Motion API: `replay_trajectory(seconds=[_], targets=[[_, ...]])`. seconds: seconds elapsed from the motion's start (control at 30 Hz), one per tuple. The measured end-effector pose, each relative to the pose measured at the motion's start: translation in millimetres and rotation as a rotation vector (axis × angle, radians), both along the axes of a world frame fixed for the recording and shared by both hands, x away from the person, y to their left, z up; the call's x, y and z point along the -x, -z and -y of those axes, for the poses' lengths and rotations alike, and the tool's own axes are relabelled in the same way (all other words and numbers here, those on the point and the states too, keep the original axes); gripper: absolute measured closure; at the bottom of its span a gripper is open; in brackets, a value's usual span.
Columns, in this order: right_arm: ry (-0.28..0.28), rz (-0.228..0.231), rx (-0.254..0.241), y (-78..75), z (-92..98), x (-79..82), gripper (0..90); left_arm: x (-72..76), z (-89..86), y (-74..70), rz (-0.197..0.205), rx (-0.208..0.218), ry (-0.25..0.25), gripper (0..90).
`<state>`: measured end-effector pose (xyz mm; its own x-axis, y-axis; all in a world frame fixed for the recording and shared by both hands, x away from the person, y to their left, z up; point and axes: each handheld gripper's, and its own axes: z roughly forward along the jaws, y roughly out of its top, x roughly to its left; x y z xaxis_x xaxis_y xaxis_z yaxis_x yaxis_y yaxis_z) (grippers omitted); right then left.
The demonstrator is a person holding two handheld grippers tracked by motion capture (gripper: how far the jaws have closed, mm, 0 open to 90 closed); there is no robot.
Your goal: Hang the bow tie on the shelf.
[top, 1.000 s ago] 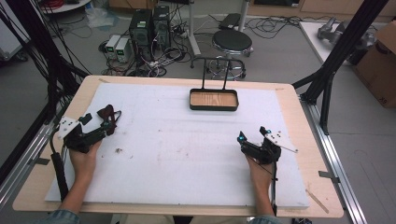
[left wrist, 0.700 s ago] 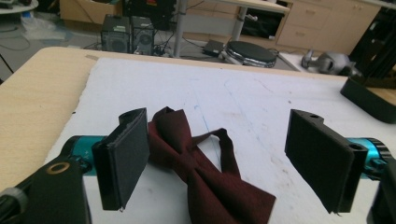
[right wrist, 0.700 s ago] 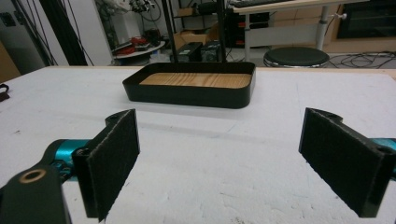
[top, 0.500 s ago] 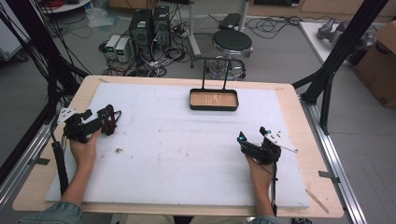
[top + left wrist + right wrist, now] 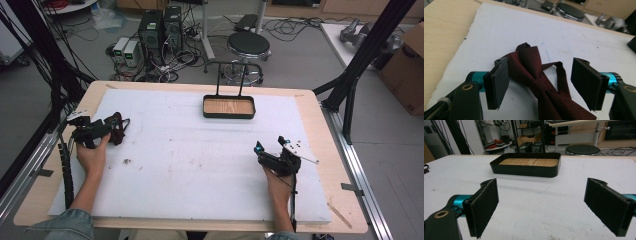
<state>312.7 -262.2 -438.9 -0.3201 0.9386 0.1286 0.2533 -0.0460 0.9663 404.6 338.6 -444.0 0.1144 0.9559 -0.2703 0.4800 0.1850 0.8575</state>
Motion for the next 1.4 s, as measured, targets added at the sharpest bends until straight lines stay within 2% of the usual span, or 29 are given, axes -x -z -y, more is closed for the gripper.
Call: replay_trajectory(seconds=[0.07, 0.13, 0.33, 0.5, 0.93, 1.4], targets=[[0.000, -0.001, 0.001, -0.1, -0.3, 0.2, 11.5, -1.7, 1.7, 1.0, -0.020, -0.008, 0.002, 32.3], [0.002, 0.000, 0.004, -0.1, -0.4, 0.1, 11.5, -2.2, 2.1, 1.7, -0.023, -0.005, 0.005, 33.9], [0.002, 0.001, 0.007, -0.1, -0.9, 0.2, 11.5, -4.8, 6.2, 2.1, -0.058, -0.038, -0.013, 37.5], [0.002, 0.001, 0.007, -0.1, -1.0, 0.2, 11.5, -6.5, 5.7, 3.4, -0.098, -0.032, -0.025, 40.0], [-0.002, -0.001, 0.008, -0.1, -0.9, 0.2, 11.6, -7.8, 6.3, 4.4, -0.119, -0.036, -0.027, 52.2], [-0.003, 0.000, 0.008, 0.1, -0.6, 0.1, 11.6, -6.9, 7.5, 4.1, -0.115, -0.041, -0.010, 71.5]])
